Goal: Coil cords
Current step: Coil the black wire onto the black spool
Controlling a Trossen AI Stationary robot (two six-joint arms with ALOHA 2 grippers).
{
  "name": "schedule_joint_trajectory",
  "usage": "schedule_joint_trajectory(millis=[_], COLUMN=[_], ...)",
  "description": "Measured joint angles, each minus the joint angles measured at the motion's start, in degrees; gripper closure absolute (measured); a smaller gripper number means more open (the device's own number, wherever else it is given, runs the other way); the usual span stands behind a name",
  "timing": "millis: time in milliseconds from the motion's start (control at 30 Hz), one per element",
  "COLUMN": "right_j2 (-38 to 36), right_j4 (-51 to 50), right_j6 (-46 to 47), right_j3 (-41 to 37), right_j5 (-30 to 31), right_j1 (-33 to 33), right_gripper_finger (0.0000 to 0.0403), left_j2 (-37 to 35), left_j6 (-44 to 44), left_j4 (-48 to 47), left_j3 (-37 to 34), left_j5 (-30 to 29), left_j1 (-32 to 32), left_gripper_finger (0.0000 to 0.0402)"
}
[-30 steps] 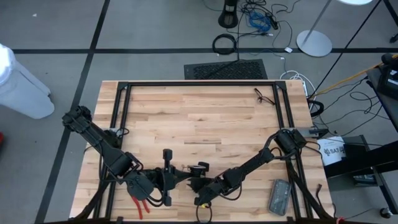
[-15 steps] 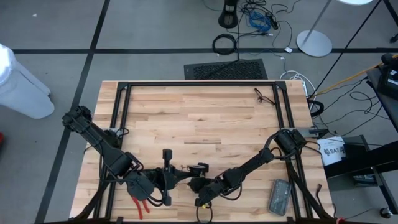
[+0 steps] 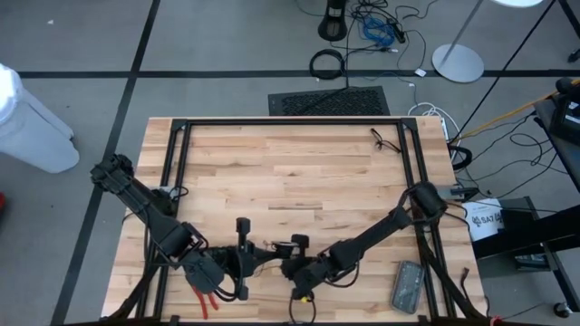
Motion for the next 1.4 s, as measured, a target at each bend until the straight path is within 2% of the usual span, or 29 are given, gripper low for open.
schedule_joint_trajectory(millis=[267, 500, 633, 800, 1000, 1233, 1400], right_j2=[-10.2, -20.0, -24.4, -28.1, -29.6, -29.7, -29.8], right_j4=[-18.2, -27.0, -26.9, -26.0, -21.3, -12.5, -11.7], right_j6=[0.3, 5.0, 5.7, 5.2, 0.7, -8.4, -11.7], right_j3=[0.0, 0.0, 0.0, 0.0, 0.0, 0.2, 3.4], right_j5=[-7.4, -8.3, -7.3, -1.0, 2.6, 3.5, 4.3], right_j1=[3.3, 9.3, 13.1, 17.5, 20.3, 20.7, 20.9], right_gripper_finger=[0.0403, 0.0403, 0.0403, 0.0403, 0.0403, 0.0403, 0.0403], left_j2=[0.0, 0.0, 0.0, 0.0, 0.0, 0.0, 0.0], left_j6=[0.0, 0.0, 0.0, 0.0, -1.4, -2.5, -5.0], left_j4=[-2.2, -2.9, -3.2, -3.2, -3.3, -5.0, -8.5], left_j3=[0.0, 0.0, 0.0, 0.0, 0.0, 0.0, 0.0], left_j5=[0.0, 1.1, 5.6, 10.9, 13.0, 13.8, 14.5], left_j1=[-2.2, -3.4, -3.6, -3.6, -3.6, -3.6, -3.6], left_gripper_finger=[0.0399, 0.0399, 0.0399, 0.0399, 0.0399, 0.0399, 0.0399])
